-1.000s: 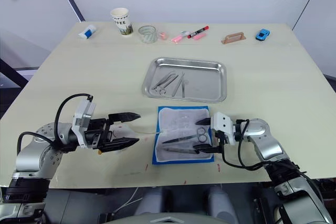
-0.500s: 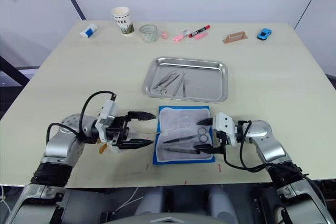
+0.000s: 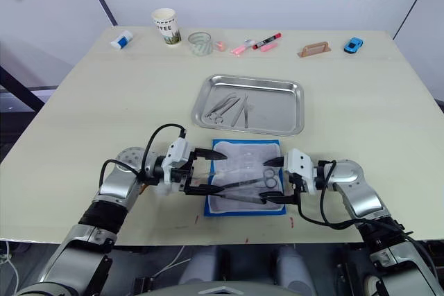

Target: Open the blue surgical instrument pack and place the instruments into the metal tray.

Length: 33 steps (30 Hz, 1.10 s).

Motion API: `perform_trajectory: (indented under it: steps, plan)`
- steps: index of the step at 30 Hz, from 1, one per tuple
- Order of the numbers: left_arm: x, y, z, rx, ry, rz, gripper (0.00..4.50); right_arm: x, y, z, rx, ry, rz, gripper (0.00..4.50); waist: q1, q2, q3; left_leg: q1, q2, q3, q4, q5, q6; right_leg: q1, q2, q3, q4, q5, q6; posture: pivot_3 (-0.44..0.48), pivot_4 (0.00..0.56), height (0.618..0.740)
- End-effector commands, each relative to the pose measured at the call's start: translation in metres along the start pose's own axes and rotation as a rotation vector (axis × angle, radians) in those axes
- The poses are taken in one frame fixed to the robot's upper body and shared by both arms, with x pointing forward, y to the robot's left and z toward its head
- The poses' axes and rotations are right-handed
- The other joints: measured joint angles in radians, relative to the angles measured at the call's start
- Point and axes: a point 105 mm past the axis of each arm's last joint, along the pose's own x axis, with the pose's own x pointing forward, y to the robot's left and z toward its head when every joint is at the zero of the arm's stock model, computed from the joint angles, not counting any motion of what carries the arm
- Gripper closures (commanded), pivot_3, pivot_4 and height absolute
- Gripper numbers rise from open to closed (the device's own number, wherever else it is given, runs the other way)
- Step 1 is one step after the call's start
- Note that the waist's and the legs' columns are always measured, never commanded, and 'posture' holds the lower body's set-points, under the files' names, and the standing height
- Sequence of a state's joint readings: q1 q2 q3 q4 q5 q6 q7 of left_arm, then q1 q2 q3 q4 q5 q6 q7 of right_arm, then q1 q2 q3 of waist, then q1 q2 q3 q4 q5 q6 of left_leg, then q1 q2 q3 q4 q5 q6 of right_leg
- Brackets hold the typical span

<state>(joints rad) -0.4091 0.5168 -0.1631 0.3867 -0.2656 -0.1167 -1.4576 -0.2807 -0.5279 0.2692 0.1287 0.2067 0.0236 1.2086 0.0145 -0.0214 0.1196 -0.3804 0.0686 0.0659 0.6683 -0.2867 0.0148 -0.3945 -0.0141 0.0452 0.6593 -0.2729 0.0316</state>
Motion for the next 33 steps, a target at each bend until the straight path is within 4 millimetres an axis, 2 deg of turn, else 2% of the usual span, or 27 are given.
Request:
perform_trajectory:
  steps: [1, 5, 12, 23, 33]
  plan:
    - [0.005, -0.005, -0.013, -0.021, 0.029, -0.017, 0.07, -0.003, 0.005, -0.010, 0.037, 0.035, 0.008, 0.00, 0.000, 0.000, 0.000, 0.000, 0.000, 0.000, 0.000, 0.000, 0.000, 0.000, 0.000, 0.000, 0.000, 0.000, 0.000, 0.000, 0.150, 0.740]
    - [0.009, -0.013, -0.022, 0.016, 0.072, -0.057, 0.07, -0.002, 0.006, -0.009, 0.036, 0.032, 0.005, 0.00, 0.000, 0.002, -0.001, 0.000, 0.000, 0.000, 0.000, 0.000, 0.000, 0.000, 0.000, 0.000, 0.000, 0.000, 0.000, 0.000, 0.150, 0.740]
    - [0.012, -0.012, -0.027, 0.003, 0.098, -0.053, 0.07, -0.001, 0.007, -0.007, 0.033, 0.024, 0.003, 0.00, 0.000, 0.004, -0.002, 0.000, 0.000, 0.000, 0.000, 0.000, 0.000, 0.000, 0.000, 0.000, 0.001, 0.000, 0.000, 0.000, 0.150, 0.740]
    - [0.024, -0.011, -0.019, 0.002, 0.124, -0.097, 0.07, -0.003, 0.006, 0.001, 0.019, 0.012, -0.005, 0.00, 0.001, 0.005, -0.003, 0.000, 0.000, 0.000, 0.000, 0.000, 0.000, 0.000, 0.000, 0.000, 0.001, 0.000, 0.000, 0.000, 0.150, 0.740]
    - [0.027, -0.012, -0.024, -0.019, 0.161, -0.107, 0.07, -0.011, 0.005, 0.015, 0.007, -0.024, -0.042, 0.00, 0.002, 0.005, -0.003, 0.000, -0.001, -0.001, 0.000, 0.000, 0.000, 0.001, 0.000, 0.000, 0.001, 0.000, 0.000, 0.000, 0.150, 0.740]
